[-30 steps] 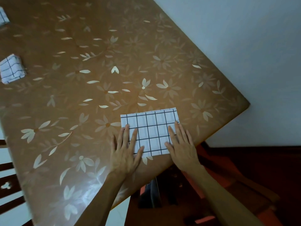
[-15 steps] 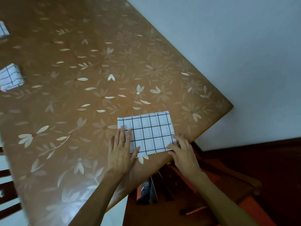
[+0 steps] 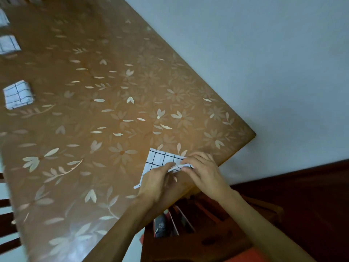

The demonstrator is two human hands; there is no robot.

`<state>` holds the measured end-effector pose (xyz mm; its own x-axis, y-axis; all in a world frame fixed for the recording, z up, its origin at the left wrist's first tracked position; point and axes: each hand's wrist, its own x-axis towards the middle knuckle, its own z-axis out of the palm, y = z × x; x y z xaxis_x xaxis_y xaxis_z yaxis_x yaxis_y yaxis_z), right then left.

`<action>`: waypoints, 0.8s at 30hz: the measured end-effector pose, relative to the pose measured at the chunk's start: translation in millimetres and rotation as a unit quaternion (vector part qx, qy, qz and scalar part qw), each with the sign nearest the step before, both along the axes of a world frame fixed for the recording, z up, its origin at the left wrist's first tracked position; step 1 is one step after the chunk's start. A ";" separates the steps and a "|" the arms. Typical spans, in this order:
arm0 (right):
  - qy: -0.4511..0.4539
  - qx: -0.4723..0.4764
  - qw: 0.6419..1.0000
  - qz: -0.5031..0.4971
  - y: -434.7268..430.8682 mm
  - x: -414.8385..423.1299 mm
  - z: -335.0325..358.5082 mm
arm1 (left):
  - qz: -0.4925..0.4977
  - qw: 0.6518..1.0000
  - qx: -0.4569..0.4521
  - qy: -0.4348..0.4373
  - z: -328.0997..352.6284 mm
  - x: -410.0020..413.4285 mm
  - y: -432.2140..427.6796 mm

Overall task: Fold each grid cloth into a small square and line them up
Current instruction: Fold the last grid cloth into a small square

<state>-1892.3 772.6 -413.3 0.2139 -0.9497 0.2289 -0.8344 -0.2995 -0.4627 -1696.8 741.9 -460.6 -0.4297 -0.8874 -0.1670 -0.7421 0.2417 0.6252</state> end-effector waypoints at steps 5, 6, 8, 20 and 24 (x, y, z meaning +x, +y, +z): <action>-0.250 0.148 0.936 -0.196 3.0 -25.2 32.5 | 0.101 0.946 0.185 0.244 28.1 6.6 -11.2; -0.307 0.183 0.909 -0.214 3.2 -31.4 33.9 | 0.118 0.935 0.189 0.276 36.8 8.1 -13.2; -0.343 0.291 0.870 -0.202 2.5 -42.1 32.1 | 0.145 0.908 0.199 0.340 48.4 13.3 -16.5; -0.430 0.408 0.798 -0.111 -7.1 -8.7 17.7 | 0.168 0.800 0.395 0.419 41.7 51.4 -17.5; -0.409 0.417 0.803 -0.121 -8.5 -8.2 10.7 | 0.205 0.834 0.373 0.352 25.0 67.1 -13.2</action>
<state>-1900.6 764.0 -402.6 0.1010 -0.8371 -0.5377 -0.1363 0.5237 -0.8409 -1629.7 728.7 -435.7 -0.3413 -0.7457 -0.5722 -0.0520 -0.5929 0.8036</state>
